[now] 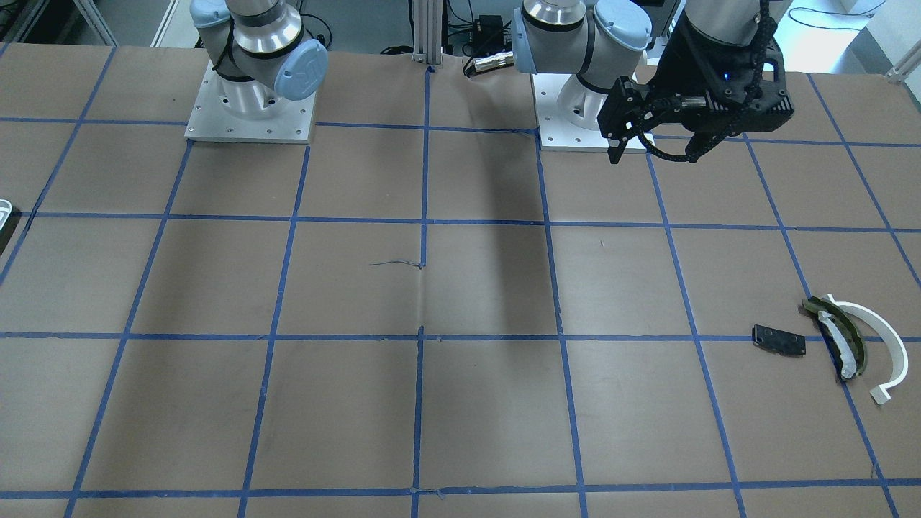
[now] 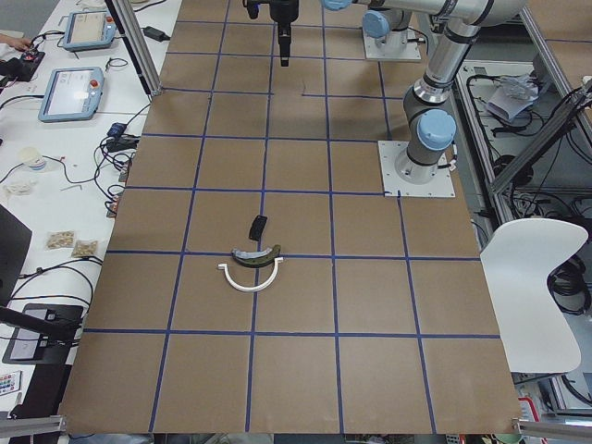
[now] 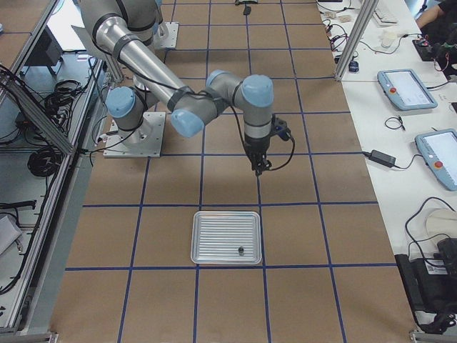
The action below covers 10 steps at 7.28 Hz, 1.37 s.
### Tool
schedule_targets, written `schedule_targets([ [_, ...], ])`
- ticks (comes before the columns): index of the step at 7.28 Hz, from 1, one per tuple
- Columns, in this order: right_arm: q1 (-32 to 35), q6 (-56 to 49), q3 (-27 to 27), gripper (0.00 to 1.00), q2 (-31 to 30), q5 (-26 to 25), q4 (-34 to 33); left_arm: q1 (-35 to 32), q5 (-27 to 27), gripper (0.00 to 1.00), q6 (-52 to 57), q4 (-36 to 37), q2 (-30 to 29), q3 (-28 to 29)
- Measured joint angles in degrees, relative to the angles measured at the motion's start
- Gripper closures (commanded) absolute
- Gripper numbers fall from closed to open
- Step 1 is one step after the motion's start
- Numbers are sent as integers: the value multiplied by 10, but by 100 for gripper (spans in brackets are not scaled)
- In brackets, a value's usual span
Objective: Place bearing gear from tray to pile
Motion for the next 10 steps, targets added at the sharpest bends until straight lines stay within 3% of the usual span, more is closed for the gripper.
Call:
schedule_targets([
  [4, 314, 502, 3, 97, 19, 3, 55, 0, 0, 0, 0, -1, 0, -1],
  [6, 430, 671, 3, 96, 81, 5, 5, 0, 0, 0, 0, -1, 0, -1],
  [8, 494, 744, 3, 95, 149, 13, -62, 0, 1, 0, 0, -1, 0, -1],
  [10, 515, 756, 4, 94, 195, 65, -103, 0, 1, 0, 0, -1, 0, -2],
])
